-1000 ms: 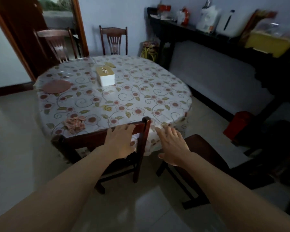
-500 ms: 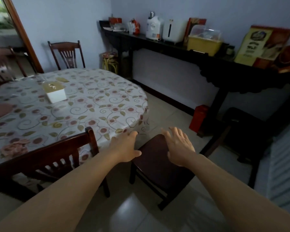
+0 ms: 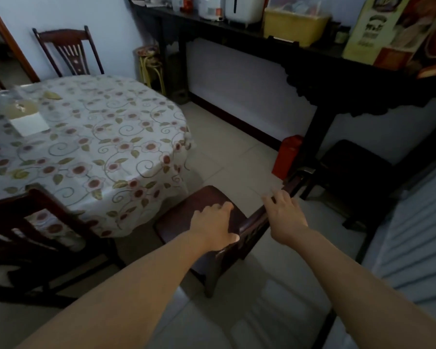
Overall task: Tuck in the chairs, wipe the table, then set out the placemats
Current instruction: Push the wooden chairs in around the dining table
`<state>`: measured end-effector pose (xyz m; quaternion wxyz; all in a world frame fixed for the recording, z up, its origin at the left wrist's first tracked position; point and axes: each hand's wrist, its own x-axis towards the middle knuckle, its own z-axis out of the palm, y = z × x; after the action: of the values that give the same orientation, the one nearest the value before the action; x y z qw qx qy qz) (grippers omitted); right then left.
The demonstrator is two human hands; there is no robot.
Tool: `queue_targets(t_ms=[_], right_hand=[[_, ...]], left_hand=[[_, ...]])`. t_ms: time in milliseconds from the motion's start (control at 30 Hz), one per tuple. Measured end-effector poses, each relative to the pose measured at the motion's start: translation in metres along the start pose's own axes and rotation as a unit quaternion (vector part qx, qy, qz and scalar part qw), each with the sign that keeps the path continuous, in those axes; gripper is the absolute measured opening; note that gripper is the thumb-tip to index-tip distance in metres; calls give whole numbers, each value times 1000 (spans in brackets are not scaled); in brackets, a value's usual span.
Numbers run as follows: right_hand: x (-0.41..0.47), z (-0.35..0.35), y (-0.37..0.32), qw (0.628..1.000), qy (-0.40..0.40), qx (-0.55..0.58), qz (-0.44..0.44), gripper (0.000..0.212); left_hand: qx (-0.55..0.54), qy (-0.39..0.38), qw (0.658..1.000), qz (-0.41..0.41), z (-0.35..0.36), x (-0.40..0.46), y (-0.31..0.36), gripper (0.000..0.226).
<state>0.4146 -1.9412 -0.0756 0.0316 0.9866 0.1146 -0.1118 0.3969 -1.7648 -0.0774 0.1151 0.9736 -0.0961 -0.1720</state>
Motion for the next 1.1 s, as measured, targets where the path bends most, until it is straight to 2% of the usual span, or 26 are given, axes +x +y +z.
queue_targets(t_ms=[167, 267, 367, 533, 767, 900, 1100], right_hand=[[1, 28, 32, 999, -30, 42, -10, 85], [4, 41, 35, 999, -4, 36, -18, 92], [12, 45, 32, 1000, 15, 17, -20, 94], [32, 42, 23, 999, 29, 18, -22, 82], [87, 12, -14, 992, 66, 7, -106, 74], [136, -14, -47, 987, 86, -22, -137, 76], [213, -57, -92, 976, 127, -36, -171, 71]], left_hand=[[21, -47, 999, 3, 30, 32, 39, 54], [8, -16, 1000, -12, 40, 45, 48, 42], [50, 20, 998, -9, 37, 52, 47, 34], [53, 19, 998, -20, 28, 59, 44, 33], [44, 53, 997, -45, -22, 68, -19, 19], [95, 101, 986, -93, -56, 83, -61, 32], [72, 173, 971, -147, -92, 120, -131, 40]])
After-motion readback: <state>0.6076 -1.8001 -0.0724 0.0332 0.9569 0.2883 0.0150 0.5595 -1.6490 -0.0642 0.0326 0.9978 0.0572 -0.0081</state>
